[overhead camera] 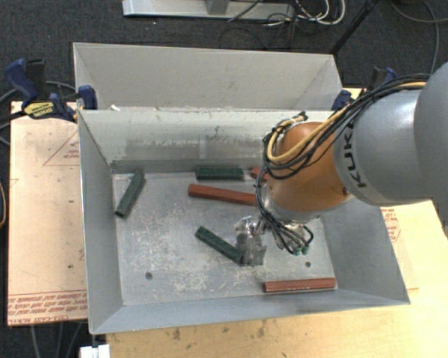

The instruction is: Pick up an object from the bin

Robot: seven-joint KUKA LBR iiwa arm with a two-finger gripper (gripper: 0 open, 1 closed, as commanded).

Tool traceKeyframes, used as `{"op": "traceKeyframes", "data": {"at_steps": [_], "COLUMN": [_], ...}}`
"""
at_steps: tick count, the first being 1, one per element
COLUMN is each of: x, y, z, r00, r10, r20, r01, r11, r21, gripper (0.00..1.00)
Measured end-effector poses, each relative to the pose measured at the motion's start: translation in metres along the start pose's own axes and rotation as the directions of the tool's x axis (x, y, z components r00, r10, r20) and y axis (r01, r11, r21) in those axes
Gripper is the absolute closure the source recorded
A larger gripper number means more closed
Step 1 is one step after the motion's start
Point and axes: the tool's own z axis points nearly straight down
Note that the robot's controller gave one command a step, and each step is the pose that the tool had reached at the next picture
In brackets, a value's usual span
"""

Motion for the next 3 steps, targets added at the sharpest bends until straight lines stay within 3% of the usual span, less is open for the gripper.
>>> {"op": "traceKeyframes", "data": {"at_steps": [1,2,3], "x": [0.000,-0.003,-0.003], "y": [0.000,0.023,0.022], "z": [0.000,-0.017,-0.016], "r00": [1.000,1.000,0.999], "r10": [0.000,0.029,0.033], "r20": [0.002,0.002,0.001], "r01": [0.000,-0.029,-0.033], "r11": [1.000,1.000,0.999], "r21": [0.000,-0.001,0.000], "gripper": [0.00,0.00,1.00]}}
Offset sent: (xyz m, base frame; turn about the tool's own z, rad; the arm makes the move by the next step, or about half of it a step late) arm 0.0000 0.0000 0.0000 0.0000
